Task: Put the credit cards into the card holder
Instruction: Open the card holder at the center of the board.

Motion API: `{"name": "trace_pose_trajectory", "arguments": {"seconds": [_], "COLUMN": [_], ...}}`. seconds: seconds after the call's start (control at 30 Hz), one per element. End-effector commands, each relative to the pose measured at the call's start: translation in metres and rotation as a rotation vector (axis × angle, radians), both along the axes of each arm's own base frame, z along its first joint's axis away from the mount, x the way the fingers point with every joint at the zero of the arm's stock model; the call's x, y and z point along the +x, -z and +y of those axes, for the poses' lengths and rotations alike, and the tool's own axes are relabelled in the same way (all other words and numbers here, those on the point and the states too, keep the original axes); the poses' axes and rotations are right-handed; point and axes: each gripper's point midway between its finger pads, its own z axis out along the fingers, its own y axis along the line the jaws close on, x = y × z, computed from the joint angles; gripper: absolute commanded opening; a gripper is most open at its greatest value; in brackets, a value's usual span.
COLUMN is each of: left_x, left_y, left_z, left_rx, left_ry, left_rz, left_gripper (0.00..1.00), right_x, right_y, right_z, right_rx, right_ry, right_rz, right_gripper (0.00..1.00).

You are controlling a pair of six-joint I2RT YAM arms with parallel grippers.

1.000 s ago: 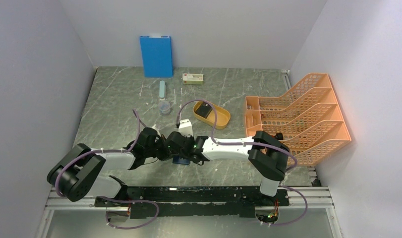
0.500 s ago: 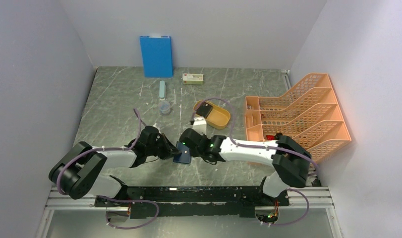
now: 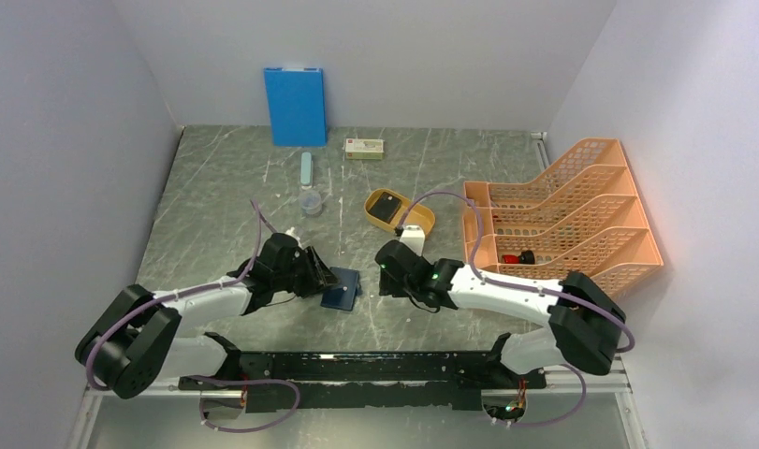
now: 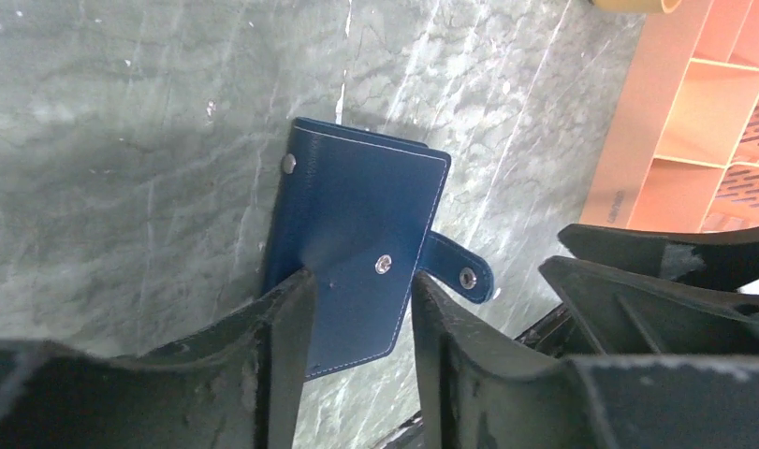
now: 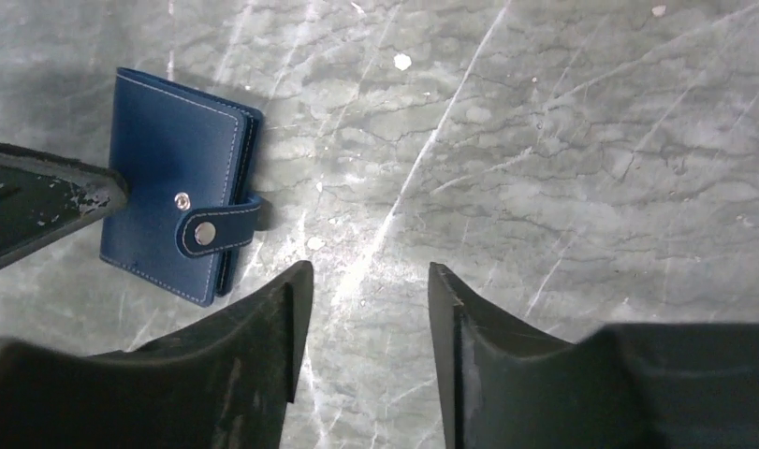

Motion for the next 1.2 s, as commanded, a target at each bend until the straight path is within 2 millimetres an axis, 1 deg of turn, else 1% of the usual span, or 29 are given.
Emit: {"name": "trace_pose_trajectory", "arguments": {"seconds": [0.0,0.1,0.2,0.33,0.47,0.53,0.67,0.77,0.83,1.0,1.07,1.17], "left_x": [-0.007,-0.006,-0.003,-0.005,-0.007,-0.010,-0.016,-0.020,-0.019,-0.020,-0.020,-0.020], "left_y": [0.005,-0.009,-0.021,-0.031,-0.040,-0.042,-0.043,-0.040,-0.037,-0.035,-0.034,-0.033], "left_z": [0.019,0.023,0.029,0.038,0.049,0.055,0.062,0.065,0.069,0.072,0.072,0.072], "left_rx": [0.111,0.128,0.154,0.183,0.210,0.219,0.228,0.230,0.248,0.258,0.261,0.262], "left_ry": [0.004,0.004,-0.007,-0.021,-0.053,-0.068,-0.080,-0.084,-0.104,-0.108,-0.107,-0.104], "left_rz": [0.015,-0.018,-0.051,-0.073,-0.098,-0.105,-0.107,-0.095,-0.098,-0.094,-0.098,-0.096], "left_gripper": [0.51,0.56,0.58,0.58,0.57,0.57,0.58,0.58,0.58,0.58,0.58,0.57], "right_x": [-0.001,-0.006,-0.009,-0.013,-0.013,-0.013,-0.012,-0.006,-0.002,0.004,0.005,0.007], "right_y": [-0.019,-0.031,-0.036,-0.036,-0.033,-0.031,-0.020,-0.007,0.003,0.010,0.012,0.015], "right_z": [0.009,0.026,0.045,0.068,0.085,0.091,0.094,0.089,0.084,0.082,0.082,0.079], "right_rx": [0.110,0.222,0.277,0.284,0.252,0.224,0.159,0.083,0.035,-0.001,-0.012,-0.020], "right_ry": [-0.027,-0.067,-0.118,-0.170,-0.194,-0.203,-0.197,-0.169,-0.147,-0.134,-0.128,-0.120], "right_rz": [-0.020,-0.016,-0.001,0.015,0.021,0.024,0.041,0.043,0.040,0.033,0.029,0.025], "right_gripper": [0.56,0.65,0.69,0.71,0.74,0.83,0.87,0.87,0.86,0.80,0.76,0.67]}}
